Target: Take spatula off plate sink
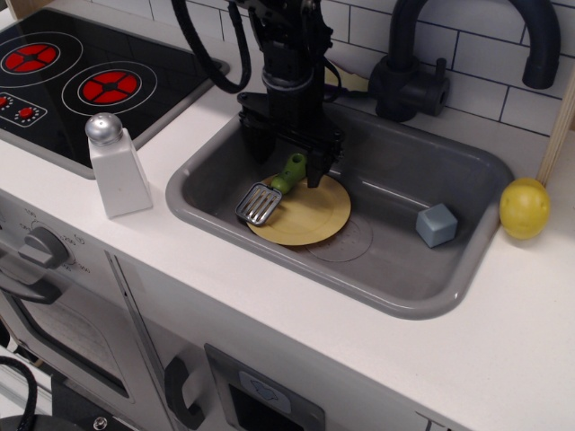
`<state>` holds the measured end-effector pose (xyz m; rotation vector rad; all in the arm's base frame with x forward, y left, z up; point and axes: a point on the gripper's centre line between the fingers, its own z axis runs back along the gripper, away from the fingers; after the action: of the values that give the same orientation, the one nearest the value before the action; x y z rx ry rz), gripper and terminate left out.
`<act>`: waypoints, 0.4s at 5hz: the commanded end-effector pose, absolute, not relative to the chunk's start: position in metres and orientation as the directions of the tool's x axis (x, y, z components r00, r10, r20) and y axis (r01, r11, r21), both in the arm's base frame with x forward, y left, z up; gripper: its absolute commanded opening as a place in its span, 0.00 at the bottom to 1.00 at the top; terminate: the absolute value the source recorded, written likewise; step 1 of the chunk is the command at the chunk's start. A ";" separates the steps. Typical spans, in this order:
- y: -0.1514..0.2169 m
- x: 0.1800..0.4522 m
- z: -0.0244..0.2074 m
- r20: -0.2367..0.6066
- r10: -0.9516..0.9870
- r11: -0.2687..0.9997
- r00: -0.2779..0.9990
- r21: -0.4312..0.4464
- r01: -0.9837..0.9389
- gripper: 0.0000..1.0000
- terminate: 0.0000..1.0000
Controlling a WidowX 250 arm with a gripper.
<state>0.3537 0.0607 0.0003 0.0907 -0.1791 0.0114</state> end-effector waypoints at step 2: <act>0.062 0.363 -0.008 0.203 0.001 0.991 0.979 0.132 -0.029 1.00 0.00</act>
<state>0.3560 0.0619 -0.0138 0.1288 -0.1855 0.0184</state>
